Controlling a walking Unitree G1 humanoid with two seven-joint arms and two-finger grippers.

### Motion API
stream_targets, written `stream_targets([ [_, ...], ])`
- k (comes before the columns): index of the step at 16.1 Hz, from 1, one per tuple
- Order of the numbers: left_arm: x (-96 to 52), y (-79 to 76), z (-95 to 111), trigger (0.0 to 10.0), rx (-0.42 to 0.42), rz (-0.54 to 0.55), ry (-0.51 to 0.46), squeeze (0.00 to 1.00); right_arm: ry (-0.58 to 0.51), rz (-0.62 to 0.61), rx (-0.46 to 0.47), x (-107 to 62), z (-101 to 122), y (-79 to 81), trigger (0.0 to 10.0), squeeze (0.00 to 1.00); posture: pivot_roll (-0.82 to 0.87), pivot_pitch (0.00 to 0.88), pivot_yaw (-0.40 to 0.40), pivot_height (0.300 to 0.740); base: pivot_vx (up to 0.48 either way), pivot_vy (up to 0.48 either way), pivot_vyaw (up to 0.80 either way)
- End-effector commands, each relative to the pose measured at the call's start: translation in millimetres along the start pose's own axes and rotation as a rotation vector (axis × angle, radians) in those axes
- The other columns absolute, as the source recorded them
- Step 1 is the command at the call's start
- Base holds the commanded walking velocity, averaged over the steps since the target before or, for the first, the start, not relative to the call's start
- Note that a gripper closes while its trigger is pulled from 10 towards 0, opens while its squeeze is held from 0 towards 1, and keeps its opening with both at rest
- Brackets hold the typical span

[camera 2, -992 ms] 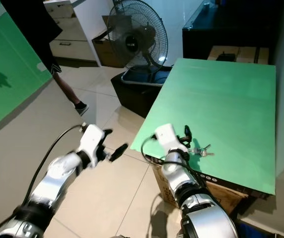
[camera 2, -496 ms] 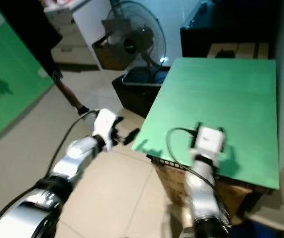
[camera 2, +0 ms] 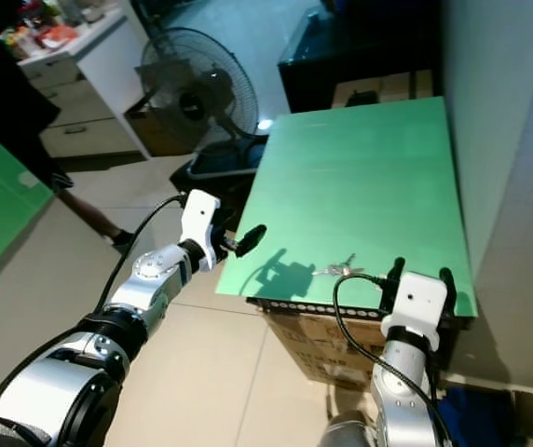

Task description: Hang keys on a hook

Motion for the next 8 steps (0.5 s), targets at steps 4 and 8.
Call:
stream_targets([
  [4, -18.9, 33.5, -11, 10.0, 0.022, 0.139, 0.019, 0.00, -0.033, 0.172, -0.085, 7.8, 18, 32.5, 10.0, 0.00, -0.37, 0.000, 0.257, 0.722, 0.000, 0.000, 0.00],
  [8, -44.5, 45.5, -54, 10.0, -0.029, 0.270, 0.082, 0.00, -0.059, 0.323, -0.178, 22.8, 27, 33.6, 10.0, 0.00, -0.30, 0.000, 0.074, 0.722, 0.000, 0.000, 0.00],
])
Point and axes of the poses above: a point about 5 cm out from each wrist's last joint towards the gripper, its own x axis pointing out of the wrist towards the gripper, its own z axis along the axis of the wrist's last joint, y = z × x, the point moved 4 cm from there along x, pointing out of the wrist towards the gripper, and after that the axes turned 4 degrees about -x, right-handed, at the moved point
